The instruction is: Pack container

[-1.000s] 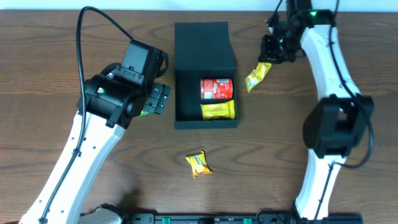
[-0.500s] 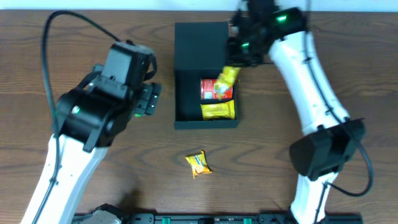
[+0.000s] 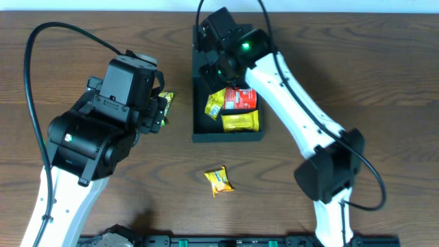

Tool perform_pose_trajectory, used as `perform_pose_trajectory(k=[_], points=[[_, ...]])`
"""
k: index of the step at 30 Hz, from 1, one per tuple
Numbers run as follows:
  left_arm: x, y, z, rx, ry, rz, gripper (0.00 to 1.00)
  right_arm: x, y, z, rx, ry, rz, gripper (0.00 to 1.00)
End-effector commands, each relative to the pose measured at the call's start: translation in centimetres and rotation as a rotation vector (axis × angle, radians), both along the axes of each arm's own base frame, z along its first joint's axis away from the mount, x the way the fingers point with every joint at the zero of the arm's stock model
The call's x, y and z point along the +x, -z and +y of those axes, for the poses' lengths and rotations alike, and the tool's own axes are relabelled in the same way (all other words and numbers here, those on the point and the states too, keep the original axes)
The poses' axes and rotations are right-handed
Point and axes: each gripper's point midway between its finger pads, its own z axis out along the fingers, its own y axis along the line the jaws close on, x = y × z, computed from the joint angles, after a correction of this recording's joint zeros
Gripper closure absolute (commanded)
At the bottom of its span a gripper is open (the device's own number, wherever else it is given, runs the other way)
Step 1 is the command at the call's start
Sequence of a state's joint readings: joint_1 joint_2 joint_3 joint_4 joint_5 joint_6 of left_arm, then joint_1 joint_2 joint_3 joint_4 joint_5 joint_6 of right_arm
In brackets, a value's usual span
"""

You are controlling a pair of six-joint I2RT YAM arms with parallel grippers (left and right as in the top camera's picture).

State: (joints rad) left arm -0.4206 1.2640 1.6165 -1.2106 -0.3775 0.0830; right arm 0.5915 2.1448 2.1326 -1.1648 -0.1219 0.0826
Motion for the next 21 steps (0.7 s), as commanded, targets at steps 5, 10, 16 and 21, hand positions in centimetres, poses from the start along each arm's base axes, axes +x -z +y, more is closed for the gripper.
perform_pose_trajectory(k=[5,10,16,21], points=[[-0.2,-0.8,0.6,0.010,-0.016,-0.020,0.05,1.2,4.1,1.0,-0.036,-0.065,0.022,0.99],[-0.2,-0.8,0.6,0.010,-0.016,-0.020,0.05,1.0,6.2,1.7,-0.025,-0.094,0.065,0.99],[-0.2,-0.8,0.5,0.010,-0.016,-0.020,0.05,1.3,6.8,1.9,-0.028,-0.110,0.058,0.97],[-0.2,-0.8,0.6,0.010,-0.016,-0.020,0.05,1.7,6.6,2.1,-0.019,-0.117,0.037,0.79]])
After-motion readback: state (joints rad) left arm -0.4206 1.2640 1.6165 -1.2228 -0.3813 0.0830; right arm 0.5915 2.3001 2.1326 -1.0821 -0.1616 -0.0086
